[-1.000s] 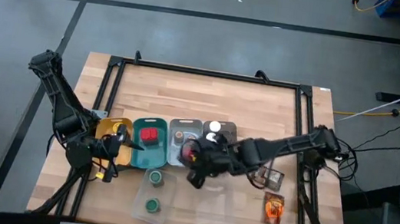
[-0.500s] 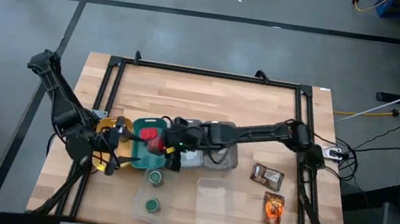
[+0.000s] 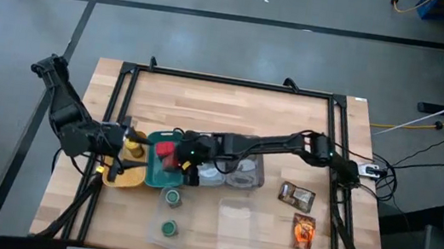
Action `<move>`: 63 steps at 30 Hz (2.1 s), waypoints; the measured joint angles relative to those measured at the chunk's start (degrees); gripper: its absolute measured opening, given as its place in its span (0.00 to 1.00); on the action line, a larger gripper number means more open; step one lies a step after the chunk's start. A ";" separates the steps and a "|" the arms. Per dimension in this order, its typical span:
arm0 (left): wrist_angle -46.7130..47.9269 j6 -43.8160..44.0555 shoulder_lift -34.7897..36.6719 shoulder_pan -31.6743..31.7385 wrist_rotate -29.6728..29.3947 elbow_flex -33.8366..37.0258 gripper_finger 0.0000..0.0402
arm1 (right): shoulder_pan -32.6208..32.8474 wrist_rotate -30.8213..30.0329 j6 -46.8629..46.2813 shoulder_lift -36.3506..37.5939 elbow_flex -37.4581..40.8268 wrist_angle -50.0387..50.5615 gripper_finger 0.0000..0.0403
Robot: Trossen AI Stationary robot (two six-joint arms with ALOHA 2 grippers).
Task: Sort spices by type
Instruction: Put the red seasoning can into the green bin, then put the top orange seasoning pack into the right transparent bin
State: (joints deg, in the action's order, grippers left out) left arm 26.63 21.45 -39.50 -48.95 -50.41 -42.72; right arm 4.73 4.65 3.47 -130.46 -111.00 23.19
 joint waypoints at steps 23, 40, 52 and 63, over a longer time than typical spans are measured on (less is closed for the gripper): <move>4.41 3.65 0.36 1.88 -0.14 0.04 0.68 | -0.70 -0.12 4.43 -3.48 0.04 -2.81 0.52; 4.60 4.09 -0.03 1.88 -0.02 0.13 0.68 | -0.63 -0.70 4.41 -4.04 0.02 -4.35 0.65; 4.66 3.70 -0.03 1.88 0.02 0.13 0.68 | -0.63 -0.71 4.37 -3.97 -2.17 -0.43 0.78; 4.62 3.37 -1.65 1.88 -0.01 0.15 0.68 | -0.59 -0.73 2.67 -3.84 -21.48 24.48 0.79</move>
State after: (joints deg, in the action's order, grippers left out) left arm 31.25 24.82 -41.15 -47.07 -50.42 -42.57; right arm 4.14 3.92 6.14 -134.30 -132.47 47.67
